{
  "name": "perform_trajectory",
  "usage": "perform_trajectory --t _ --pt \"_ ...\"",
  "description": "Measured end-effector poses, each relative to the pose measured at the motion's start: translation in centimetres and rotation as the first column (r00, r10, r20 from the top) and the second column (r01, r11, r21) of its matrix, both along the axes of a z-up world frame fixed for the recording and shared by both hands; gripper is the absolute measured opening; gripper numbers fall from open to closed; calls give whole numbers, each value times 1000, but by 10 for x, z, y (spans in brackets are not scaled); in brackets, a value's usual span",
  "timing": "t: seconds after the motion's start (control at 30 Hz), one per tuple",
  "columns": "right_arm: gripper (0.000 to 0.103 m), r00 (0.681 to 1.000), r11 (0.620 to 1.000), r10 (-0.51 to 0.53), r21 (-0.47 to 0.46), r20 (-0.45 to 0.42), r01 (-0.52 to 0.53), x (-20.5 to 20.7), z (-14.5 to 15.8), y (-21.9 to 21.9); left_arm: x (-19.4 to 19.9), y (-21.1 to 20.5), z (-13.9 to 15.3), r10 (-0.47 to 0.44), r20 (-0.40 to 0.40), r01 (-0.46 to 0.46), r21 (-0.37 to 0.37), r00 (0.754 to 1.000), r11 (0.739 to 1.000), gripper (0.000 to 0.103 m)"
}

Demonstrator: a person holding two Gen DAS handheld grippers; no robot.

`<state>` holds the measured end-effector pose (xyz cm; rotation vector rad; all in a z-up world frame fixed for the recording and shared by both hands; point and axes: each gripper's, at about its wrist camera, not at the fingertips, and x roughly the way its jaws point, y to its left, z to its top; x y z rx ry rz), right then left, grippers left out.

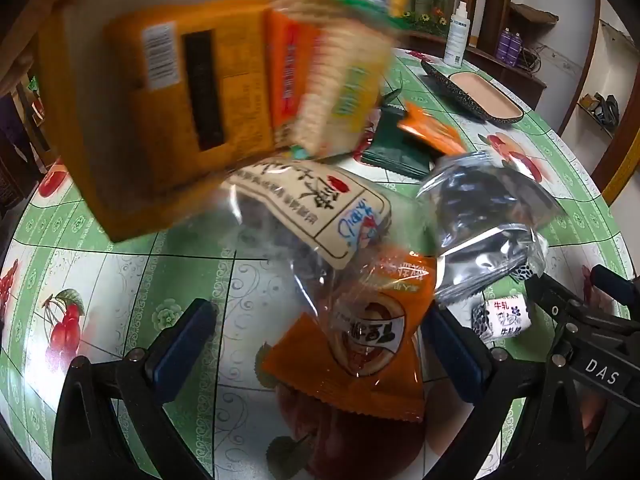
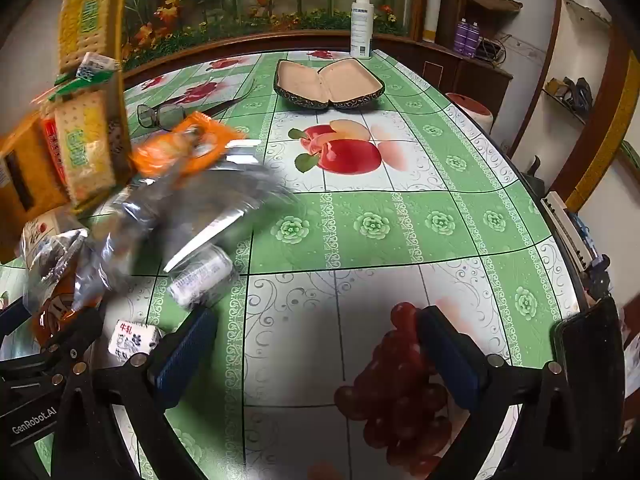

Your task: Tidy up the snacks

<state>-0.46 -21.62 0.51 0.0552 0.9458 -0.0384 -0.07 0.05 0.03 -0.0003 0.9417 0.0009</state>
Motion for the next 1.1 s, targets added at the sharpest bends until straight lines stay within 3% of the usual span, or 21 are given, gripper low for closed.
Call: perform_trajectory --t 1.1 --pt "102 1000 1000 0 2 0 0 -1 0 0 0 -2 0 1 0 -1 0 1000 1000 103"
